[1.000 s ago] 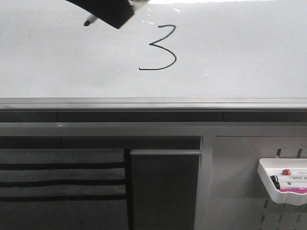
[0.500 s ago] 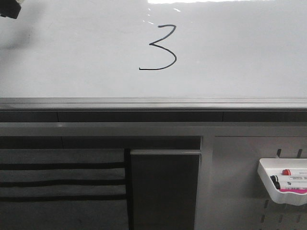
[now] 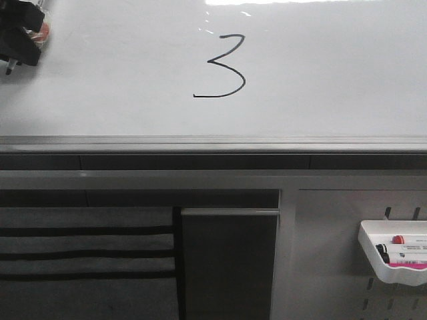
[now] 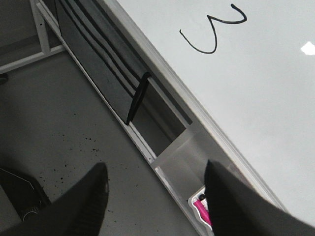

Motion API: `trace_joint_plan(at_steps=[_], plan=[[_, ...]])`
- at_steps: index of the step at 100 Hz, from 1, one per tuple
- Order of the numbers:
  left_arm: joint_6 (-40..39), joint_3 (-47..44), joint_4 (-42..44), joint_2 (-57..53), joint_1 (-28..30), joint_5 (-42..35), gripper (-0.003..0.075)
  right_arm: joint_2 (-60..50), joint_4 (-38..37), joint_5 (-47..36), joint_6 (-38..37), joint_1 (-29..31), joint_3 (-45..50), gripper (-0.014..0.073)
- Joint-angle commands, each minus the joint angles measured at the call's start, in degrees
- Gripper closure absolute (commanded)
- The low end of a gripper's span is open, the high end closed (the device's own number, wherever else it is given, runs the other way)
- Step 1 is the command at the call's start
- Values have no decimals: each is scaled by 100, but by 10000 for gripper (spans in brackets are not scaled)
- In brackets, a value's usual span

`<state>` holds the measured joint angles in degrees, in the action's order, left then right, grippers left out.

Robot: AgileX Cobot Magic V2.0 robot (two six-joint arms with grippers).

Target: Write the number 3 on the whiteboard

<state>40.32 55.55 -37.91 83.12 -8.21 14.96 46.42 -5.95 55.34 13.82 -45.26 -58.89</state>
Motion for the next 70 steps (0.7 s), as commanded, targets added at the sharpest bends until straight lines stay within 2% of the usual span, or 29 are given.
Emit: trace_joint_plan(at_steps=[1, 39, 47, 54, 70], plan=[[-65, 146, -161, -124, 8, -350, 741, -24, -94, -405, -27, 4, -127, 212], [-65, 146, -168, -86, 8, -350, 740, -24, -94, -417, -27, 4, -127, 212], [-65, 146, -168, -86, 8, -350, 720, -24, -94, -417, -27, 4, -127, 212], [-65, 146, -168, -86, 8, -350, 648, -24, -94, -417, -27, 4, -127, 212], [-65, 146, -168, -100, 8, -350, 387, -24, -103, -440, -255, 4, -127, 212]])
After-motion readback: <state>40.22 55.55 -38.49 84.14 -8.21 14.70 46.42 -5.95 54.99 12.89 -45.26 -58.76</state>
